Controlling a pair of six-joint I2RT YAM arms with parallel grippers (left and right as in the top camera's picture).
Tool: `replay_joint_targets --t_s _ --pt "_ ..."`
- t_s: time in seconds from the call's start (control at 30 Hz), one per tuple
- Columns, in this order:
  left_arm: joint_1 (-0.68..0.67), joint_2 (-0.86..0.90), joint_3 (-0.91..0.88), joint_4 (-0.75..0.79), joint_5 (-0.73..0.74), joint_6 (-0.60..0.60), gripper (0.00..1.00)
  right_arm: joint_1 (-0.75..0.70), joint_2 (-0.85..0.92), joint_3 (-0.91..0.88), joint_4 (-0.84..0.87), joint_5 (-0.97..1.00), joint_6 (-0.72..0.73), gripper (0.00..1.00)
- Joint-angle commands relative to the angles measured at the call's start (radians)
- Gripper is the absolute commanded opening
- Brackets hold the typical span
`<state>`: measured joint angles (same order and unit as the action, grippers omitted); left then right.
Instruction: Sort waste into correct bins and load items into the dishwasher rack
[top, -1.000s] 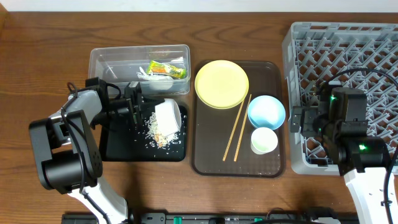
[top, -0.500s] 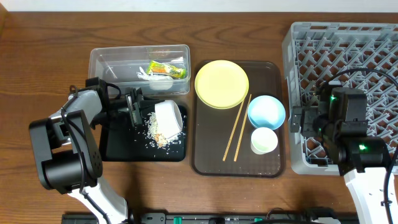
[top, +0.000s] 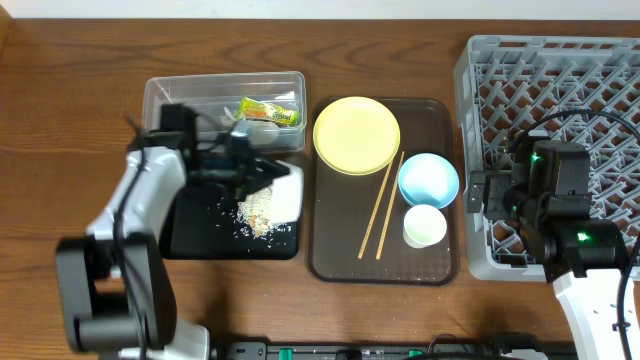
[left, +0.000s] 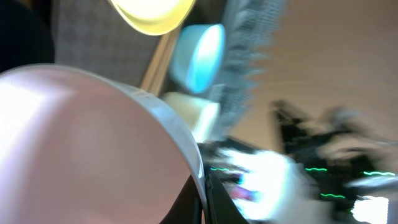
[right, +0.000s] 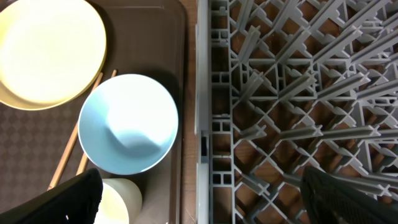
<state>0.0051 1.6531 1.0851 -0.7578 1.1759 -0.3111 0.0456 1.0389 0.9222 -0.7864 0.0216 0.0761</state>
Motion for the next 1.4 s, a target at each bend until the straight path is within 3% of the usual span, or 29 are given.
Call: replay_joint_targets --t_s 0.0,0.33,0.5,0.6,0.83,0.9,1.03,1.2,1.37 --pt "-0.125 -0.08 0.025 0.029 -0.376 0.038 0.06 0.005 0.0 0.019 0.001 -0.003 0.013 0.99" --pt "-0.57 -0.055 0.025 0.313 -0.824 0.037 0.06 0.006 0.0 0.019 0.004 -0.003 0.013 0.99" --pt "-0.707 0.01 0.025 0.37 -0.985 0.036 0.09 0.006 0.0 0.019 0.004 -0.003 0.013 0.99" --pt "-0.744 0.05 0.025 0.389 -0.988 0.037 0.15 0.006 0.0 0.019 0.004 -0.003 0.013 0.99" --pt "-0.752 0.071 0.026 0.404 -1.016 0.038 0.17 0.006 0.0 0.019 0.004 -0.003 0.013 0.99" --pt "-0.752 0.053 0.031 0.404 -1.013 0.038 0.32 0.005 0.0 0.019 0.004 -0.003 0.013 0.99" --pt "-0.752 -0.014 0.047 0.409 -0.976 0.037 0.41 0.006 0.0 0.019 0.004 -0.003 0.013 0.99" --pt "-0.764 -0.06 0.047 0.481 -0.853 0.037 0.45 0.006 0.0 0.019 0.005 -0.003 0.013 0.99" --pt "-0.811 -0.014 0.046 0.499 -0.848 0.036 0.46 0.006 0.0 0.019 0.004 -0.003 0.013 0.99"
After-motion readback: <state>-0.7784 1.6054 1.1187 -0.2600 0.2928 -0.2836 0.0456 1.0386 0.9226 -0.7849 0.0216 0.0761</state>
